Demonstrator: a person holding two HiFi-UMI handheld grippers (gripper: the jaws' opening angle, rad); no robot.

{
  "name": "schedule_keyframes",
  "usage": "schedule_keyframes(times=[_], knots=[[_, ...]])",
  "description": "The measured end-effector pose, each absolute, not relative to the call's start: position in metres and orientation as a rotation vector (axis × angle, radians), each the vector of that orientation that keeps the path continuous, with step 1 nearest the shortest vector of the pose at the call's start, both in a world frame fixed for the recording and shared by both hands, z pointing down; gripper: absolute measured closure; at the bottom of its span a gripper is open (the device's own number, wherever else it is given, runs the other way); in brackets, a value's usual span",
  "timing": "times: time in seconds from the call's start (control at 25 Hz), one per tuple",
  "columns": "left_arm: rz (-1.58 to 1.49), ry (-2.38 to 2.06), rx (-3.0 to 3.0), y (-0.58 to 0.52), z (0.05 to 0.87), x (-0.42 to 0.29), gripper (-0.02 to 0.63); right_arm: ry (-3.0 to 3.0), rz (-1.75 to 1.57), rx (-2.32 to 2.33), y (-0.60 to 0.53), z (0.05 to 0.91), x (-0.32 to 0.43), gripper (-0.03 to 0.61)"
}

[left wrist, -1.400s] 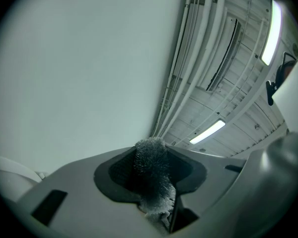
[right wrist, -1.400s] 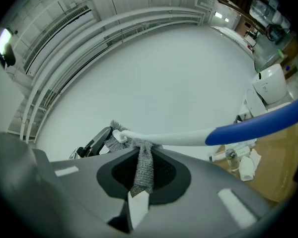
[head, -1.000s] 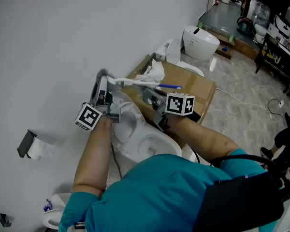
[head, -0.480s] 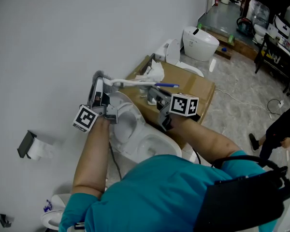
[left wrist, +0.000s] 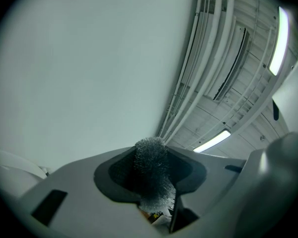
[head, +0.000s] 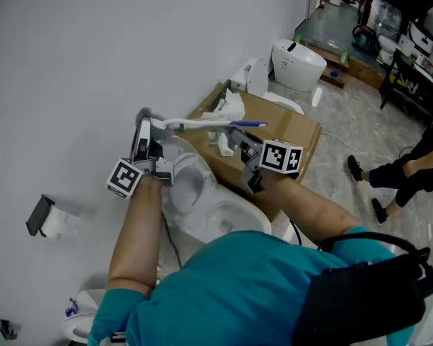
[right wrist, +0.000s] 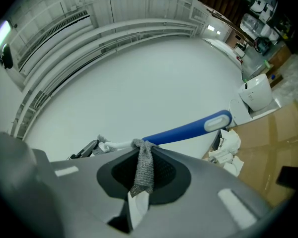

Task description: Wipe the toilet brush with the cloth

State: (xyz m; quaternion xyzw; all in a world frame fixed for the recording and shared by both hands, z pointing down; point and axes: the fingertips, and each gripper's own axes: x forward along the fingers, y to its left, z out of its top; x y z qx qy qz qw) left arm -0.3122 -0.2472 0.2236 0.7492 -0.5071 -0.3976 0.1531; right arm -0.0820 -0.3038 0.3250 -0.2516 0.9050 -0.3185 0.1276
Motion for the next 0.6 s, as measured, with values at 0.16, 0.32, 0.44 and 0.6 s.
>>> schedule_keyframes(times=[0.16,0.32,0.44,0.6], knots=[[-1.148,-1.45,2.146,-0.247,0.223,-0.314,0.457,2.615,-0.921,-0.758,-0.31,0.326,-0.073,0.557],[-1.152,-1.451,2.143,-0.247,0.221,-0.315,0.457,2.597,-0.919,-0.78,-0.314,0.325,-0.064,0.557],[-1.152,-1.449,2.141,-0.245,0.221,-0.315,0.457,2.581,-0.919,-0.799,-0.316,0.326,-0.056,0.557],[-1.149,-1.452,2.146,-0.244,0.22,-0.317,0.457,2.562,-0.92,-0.825,-0.32,0.326,-0.046,0.557]])
